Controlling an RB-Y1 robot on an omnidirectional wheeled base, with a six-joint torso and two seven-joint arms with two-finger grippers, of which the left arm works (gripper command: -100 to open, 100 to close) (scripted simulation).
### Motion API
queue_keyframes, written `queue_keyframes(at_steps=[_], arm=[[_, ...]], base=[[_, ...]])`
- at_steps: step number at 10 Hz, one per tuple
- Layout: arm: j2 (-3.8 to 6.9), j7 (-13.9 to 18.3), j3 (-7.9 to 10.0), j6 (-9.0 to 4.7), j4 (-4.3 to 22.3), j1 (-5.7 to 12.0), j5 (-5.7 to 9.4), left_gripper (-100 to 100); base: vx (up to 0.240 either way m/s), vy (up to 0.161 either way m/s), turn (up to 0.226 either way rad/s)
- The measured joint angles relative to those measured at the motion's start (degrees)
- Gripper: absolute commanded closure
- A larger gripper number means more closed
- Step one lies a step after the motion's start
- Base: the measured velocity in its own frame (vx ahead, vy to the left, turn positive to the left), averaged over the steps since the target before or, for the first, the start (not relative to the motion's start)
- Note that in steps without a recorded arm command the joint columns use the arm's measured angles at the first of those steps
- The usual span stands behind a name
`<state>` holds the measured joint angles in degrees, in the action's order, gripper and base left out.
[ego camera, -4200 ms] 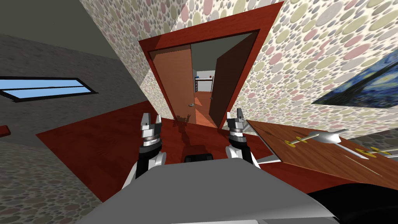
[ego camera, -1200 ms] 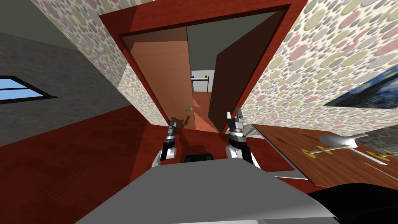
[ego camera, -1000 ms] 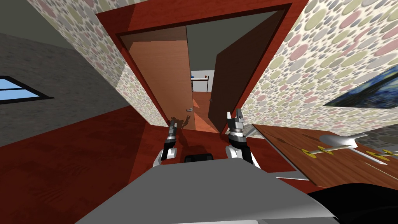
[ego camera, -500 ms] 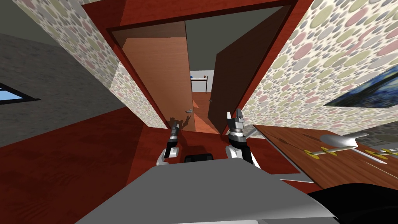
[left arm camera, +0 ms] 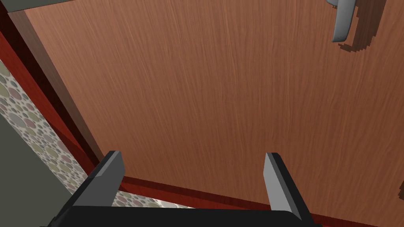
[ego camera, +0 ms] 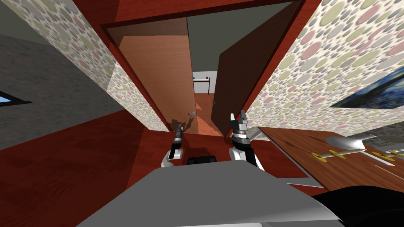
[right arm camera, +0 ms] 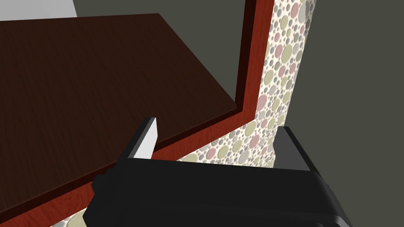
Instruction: Push the door open
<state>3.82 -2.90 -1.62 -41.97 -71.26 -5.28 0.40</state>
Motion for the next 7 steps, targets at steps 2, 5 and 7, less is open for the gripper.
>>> queue_keyframes(at_steps=[2,5,7], arm=[[-0.37,-0.2,-0.19,-0.50,3.2,1.27,0.27,-100],[-0.62,-0.2,-0.44,-1.15,8.6,3.60,0.88,-100],[-0.84,-0.3,-0.71,-1.08,11.2,4.72,1.24,-100]], base=[[0.079,0.042,-0.045],[0.107,0.047,-0.041],[0.068,0.033,-0.026]])
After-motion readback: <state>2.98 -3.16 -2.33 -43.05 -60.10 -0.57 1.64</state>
